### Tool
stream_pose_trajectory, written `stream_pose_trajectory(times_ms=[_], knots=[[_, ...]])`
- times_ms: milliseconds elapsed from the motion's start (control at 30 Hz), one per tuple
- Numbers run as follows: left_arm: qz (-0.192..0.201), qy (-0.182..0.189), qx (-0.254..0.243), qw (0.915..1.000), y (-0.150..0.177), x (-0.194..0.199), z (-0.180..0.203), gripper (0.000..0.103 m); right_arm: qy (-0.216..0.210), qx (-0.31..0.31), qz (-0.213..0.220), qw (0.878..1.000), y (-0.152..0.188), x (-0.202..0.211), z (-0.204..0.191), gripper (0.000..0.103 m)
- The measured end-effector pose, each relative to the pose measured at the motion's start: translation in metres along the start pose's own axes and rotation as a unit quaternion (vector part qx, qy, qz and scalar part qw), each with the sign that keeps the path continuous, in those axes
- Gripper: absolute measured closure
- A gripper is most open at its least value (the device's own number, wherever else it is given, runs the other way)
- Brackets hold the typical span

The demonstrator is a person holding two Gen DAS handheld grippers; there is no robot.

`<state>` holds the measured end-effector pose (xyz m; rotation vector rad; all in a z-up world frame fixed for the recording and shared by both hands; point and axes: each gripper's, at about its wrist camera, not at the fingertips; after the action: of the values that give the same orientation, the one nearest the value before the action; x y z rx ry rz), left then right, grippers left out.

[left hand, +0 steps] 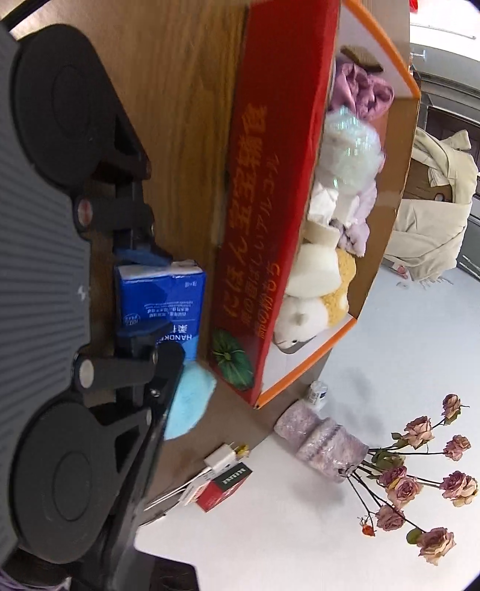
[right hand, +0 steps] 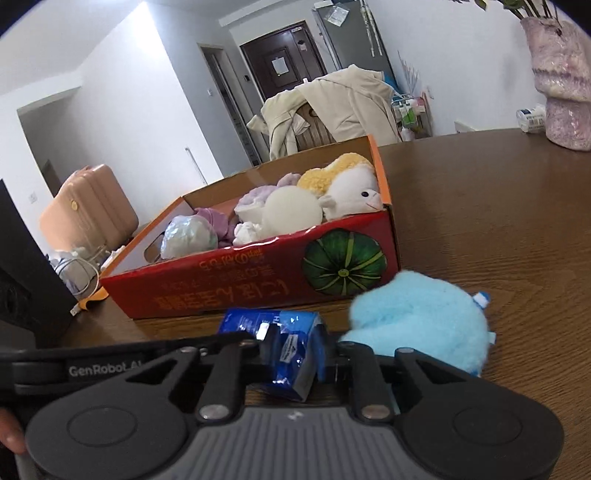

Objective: Organize soft objects
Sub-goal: 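Carry the blue tissue pack into the box and open both tools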

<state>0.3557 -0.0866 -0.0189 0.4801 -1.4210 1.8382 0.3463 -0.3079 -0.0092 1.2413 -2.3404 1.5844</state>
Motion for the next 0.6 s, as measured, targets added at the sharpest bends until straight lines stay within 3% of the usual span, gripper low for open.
stream_pose_trajectory(times_ms=[167, 300, 600], knots=[[-0.013, -0.022, -0.002, 0.9997, 0.020, 0.033, -0.011, 0.074, -0.026, 0.014, -0.029, 0.999, 0.016, 0.007, -0.026, 0.085], [0.010, -0.052, -0.018, 0.9984, 0.028, 0.044, -0.014, 0.073, -0.038, 0.009, -0.041, 0.998, 0.031, 0.010, -0.037, 0.085], [0.023, -0.032, -0.007, 0.9992, 0.035, 0.042, -0.020, 0.081, -0.032, 0.000, -0.030, 0.999, 0.038, 0.013, -0.037, 0.083]])
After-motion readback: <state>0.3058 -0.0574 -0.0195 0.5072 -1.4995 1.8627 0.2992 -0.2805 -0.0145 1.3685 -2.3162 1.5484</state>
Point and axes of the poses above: each gripper's, at about its wrist camera, not at the fingertips, and x roughly against the way its jaws point, z to its right, y to its underside, and after that the axes turned 12 degrees about -y, right-handed
